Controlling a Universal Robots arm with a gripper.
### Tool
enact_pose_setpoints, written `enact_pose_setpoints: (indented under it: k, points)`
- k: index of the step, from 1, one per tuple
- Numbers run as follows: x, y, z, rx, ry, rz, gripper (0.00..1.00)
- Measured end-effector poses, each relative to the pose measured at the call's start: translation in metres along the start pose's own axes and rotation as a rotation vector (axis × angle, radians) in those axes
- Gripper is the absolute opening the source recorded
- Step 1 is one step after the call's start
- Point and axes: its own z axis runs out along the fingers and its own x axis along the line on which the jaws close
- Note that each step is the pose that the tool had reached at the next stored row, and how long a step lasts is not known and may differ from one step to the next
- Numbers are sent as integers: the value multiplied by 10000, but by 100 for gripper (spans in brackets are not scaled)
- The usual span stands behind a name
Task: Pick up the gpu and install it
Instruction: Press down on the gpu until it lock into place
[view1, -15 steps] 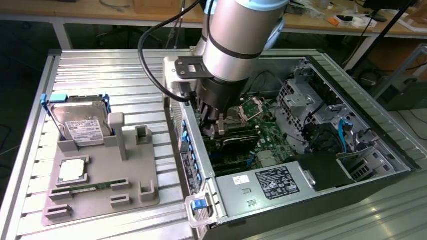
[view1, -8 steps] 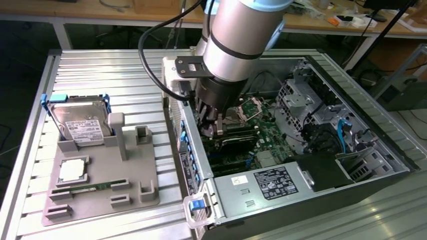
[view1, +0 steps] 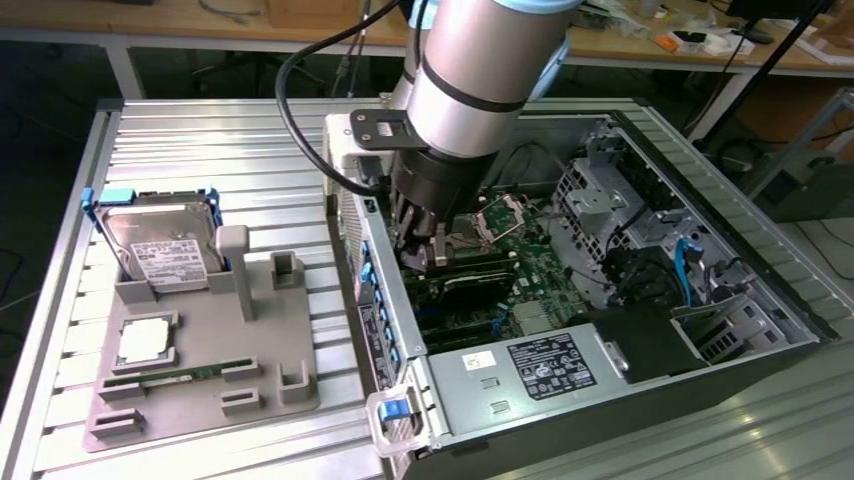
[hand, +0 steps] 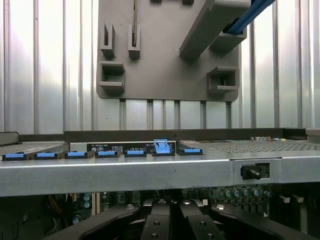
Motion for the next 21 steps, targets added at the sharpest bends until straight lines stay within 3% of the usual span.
enact_pose_setpoints:
  k: [16, 18, 21]
  points:
    - [29, 2, -10, 3, 3, -2, 11]
    - [29, 2, -5, 16, 5, -2, 11]
    - [31, -1, 20, 102, 8, -8, 11]
